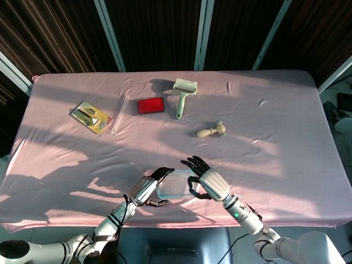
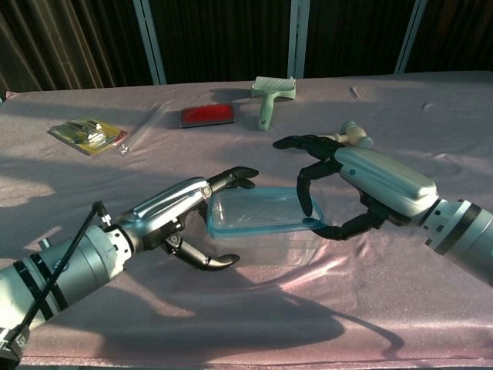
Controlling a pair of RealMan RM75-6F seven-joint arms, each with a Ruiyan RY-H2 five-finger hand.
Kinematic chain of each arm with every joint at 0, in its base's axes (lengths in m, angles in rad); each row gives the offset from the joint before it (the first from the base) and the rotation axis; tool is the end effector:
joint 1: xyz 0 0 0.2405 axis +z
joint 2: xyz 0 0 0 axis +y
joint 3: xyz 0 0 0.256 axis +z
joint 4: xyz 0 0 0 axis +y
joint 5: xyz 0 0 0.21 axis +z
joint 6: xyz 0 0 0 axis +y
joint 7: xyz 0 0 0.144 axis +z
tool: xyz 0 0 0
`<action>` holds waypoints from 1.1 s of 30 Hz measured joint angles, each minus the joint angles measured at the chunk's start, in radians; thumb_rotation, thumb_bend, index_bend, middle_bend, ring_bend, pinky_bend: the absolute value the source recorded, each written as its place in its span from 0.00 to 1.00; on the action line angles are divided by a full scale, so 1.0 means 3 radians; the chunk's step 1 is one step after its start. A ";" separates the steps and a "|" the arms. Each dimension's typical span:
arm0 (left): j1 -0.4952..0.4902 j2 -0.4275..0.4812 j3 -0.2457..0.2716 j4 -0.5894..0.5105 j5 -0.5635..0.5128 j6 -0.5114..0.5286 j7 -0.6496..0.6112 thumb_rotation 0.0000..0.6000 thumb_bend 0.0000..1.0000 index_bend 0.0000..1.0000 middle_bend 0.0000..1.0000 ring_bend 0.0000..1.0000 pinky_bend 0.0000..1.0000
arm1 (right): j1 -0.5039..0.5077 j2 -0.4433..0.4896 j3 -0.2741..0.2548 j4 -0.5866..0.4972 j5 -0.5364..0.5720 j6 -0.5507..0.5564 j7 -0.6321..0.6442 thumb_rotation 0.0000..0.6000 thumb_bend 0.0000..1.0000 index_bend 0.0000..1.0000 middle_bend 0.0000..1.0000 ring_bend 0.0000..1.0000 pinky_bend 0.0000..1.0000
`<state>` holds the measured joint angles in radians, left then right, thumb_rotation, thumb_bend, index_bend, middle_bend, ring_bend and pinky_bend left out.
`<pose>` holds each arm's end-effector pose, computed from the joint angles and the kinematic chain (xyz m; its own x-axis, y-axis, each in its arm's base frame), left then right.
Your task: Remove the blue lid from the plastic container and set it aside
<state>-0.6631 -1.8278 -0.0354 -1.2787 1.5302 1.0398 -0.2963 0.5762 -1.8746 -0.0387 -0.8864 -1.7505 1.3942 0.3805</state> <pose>-0.1256 0.2676 -0.1027 0.0456 0.5236 0.8508 0.8690 -0.4408 0.2247 -0.1853 -0.2775 -0.0690 0.1682 -0.2035 0.9645 -0.7714 -0.6364 0.0003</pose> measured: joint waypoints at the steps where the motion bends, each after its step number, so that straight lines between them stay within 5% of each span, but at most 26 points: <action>1: -0.0002 -0.0002 0.0008 0.0015 0.0032 0.0019 -0.0098 1.00 0.33 0.00 0.58 0.39 0.35 | 0.0000 -0.0004 0.0001 0.0002 0.0003 0.0001 -0.0005 1.00 0.49 0.74 0.20 0.01 0.00; 8: -0.0020 -0.0038 0.0086 0.0207 0.0324 0.0282 -0.0723 1.00 0.33 0.00 0.35 0.20 0.30 | -0.0002 -0.0022 0.0019 0.0014 0.0000 0.0071 0.0004 1.00 0.49 0.77 0.21 0.02 0.00; 16: -0.0003 -0.0033 0.0122 0.0329 0.0420 0.0463 -0.0742 1.00 0.33 0.00 0.16 0.02 0.12 | -0.0007 0.0021 0.0056 -0.0003 -0.0020 0.0205 -0.0038 1.00 0.49 0.78 0.22 0.02 0.00; 23: 0.0043 0.0032 0.0130 0.0414 0.0446 0.0591 -0.0535 1.00 0.33 0.00 0.02 0.00 0.07 | -0.0012 0.0150 0.0062 -0.0098 -0.0058 0.0291 -0.0163 1.00 0.49 0.79 0.22 0.03 0.00; 33: 0.0152 0.0315 0.0147 0.0318 0.0493 0.0841 -0.0400 1.00 0.33 0.00 0.00 0.00 0.06 | -0.0043 0.0439 0.0081 -0.0095 -0.0094 0.0405 -0.0470 1.00 0.49 0.79 0.22 0.03 0.00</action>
<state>-0.6176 -1.7334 0.0086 -1.1832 1.6781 1.2921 -0.4164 0.5634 -1.7430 -0.0144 -0.9150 -1.7785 1.5157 0.2396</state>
